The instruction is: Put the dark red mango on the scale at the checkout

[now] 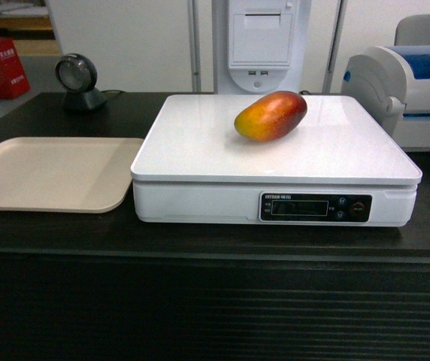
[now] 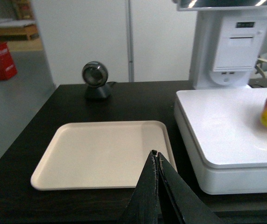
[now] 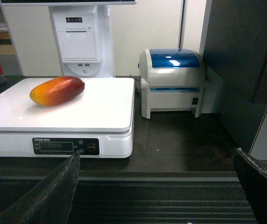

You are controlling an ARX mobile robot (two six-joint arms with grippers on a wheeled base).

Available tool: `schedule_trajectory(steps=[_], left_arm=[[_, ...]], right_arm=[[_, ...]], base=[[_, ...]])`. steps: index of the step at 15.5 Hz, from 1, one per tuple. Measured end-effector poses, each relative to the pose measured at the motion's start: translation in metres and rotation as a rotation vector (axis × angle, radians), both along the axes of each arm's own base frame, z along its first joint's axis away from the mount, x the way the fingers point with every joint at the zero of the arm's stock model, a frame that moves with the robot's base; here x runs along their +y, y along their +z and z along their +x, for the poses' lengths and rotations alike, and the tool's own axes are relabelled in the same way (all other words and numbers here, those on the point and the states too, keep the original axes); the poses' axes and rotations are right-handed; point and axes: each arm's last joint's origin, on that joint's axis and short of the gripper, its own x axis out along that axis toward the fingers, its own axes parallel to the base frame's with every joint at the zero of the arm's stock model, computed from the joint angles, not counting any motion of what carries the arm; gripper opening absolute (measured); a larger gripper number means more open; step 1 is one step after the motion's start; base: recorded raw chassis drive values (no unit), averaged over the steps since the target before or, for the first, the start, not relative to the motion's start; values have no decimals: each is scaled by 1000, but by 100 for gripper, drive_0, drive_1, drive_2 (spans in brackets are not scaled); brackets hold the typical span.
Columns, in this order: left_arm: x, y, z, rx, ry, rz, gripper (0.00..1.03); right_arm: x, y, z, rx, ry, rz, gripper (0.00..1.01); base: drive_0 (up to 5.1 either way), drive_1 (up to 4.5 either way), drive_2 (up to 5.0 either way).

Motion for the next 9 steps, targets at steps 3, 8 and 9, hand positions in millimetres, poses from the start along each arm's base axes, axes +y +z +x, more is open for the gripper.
schedule_trajectory(steps=[3, 8, 9], left_arm=[[0, -14, -16, -6, 9, -1, 2], [0, -31, -38, -5, 9, -1, 2], [0, -34, -41, 0, 9, -1, 2]], right_arm=[[0, 0, 0, 0, 0, 0, 98], [0, 0, 0, 0, 0, 0, 98], [0, 0, 0, 0, 0, 0, 98]], base=[[0, 0, 0], [0, 0, 0], [0, 0, 0]])
